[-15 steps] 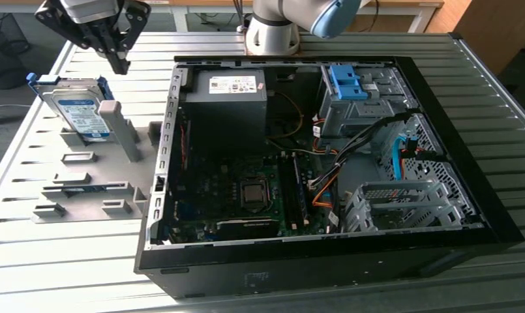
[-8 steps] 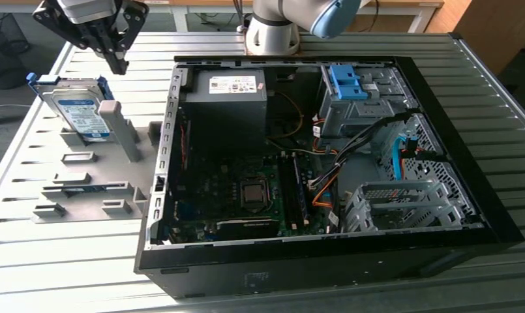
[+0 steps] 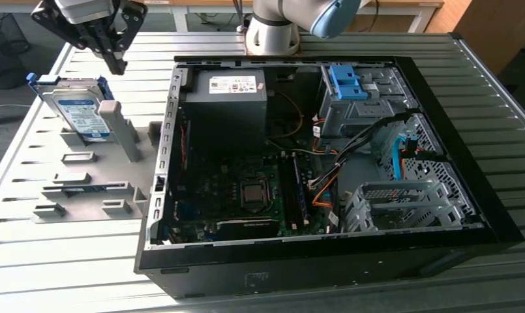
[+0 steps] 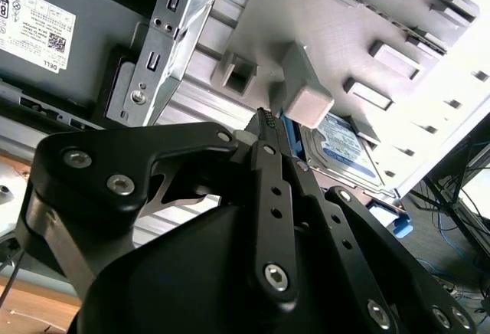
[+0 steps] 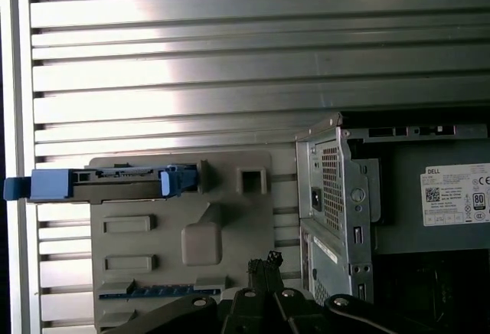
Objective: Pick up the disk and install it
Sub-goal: 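Reach for the disk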
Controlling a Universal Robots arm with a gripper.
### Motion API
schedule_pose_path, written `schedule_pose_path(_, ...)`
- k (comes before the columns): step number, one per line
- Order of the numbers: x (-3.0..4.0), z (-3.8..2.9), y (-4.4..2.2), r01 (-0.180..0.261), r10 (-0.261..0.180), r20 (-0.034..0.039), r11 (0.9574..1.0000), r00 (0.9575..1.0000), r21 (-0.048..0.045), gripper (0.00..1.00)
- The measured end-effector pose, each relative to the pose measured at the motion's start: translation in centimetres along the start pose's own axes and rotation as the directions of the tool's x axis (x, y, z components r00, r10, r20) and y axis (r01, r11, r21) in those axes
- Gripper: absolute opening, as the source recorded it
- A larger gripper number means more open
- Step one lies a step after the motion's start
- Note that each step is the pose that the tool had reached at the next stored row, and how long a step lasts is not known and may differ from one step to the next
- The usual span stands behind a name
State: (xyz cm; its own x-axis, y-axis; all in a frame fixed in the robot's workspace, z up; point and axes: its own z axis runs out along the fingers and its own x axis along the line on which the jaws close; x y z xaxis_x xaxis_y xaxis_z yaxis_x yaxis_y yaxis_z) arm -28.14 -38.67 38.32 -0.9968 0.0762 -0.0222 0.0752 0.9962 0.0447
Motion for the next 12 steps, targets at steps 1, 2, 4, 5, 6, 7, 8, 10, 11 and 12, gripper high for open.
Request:
schedule_pose_path(1,0.02,0.00,0.00,0.000,0.000,-0.0001,1.0000,1.0000,0.0000,0.11)
schedule_pose_path(2,0.04,0.00,0.00,0.000,0.000,-0.0001,1.0000,1.0000,0.0000,0.11)
schedule_pose_path(4,0.10,0.01,-0.01,0.000,0.000,-0.0002,1.0000,1.0000,0.0000,0.11)
schedule_pose_path(5,0.11,0.01,-0.01,0.000,0.000,-0.0002,1.0000,1.0000,0.0000,0.11)
schedule_pose_path(6,0.14,0.02,-0.01,0.000,0.000,-0.0003,1.0000,1.0000,0.0000,0.11)
schedule_pose_path(7,0.30,0.05,-0.02,0.000,0.000,-0.0004,1.0000,1.0000,0.0000,0.11)
schedule_pose_path(8,0.31,0.05,-0.02,0.000,0.000,-0.0004,1.0000,1.0000,0.0001,0.11)
schedule_pose_path(10,0.33,0.05,-0.03,0.000,0.000,-0.0003,1.0000,1.0000,0.0000,0.11)
schedule_pose_path(11,0.34,0.05,-0.03,0.000,0.000,-0.0003,1.0000,1.0000,0.0000,0.11)
schedule_pose_path(12,0.36,0.06,-0.03,0.000,0.000,-0.0003,1.0000,1.0000,0.0000,0.11)
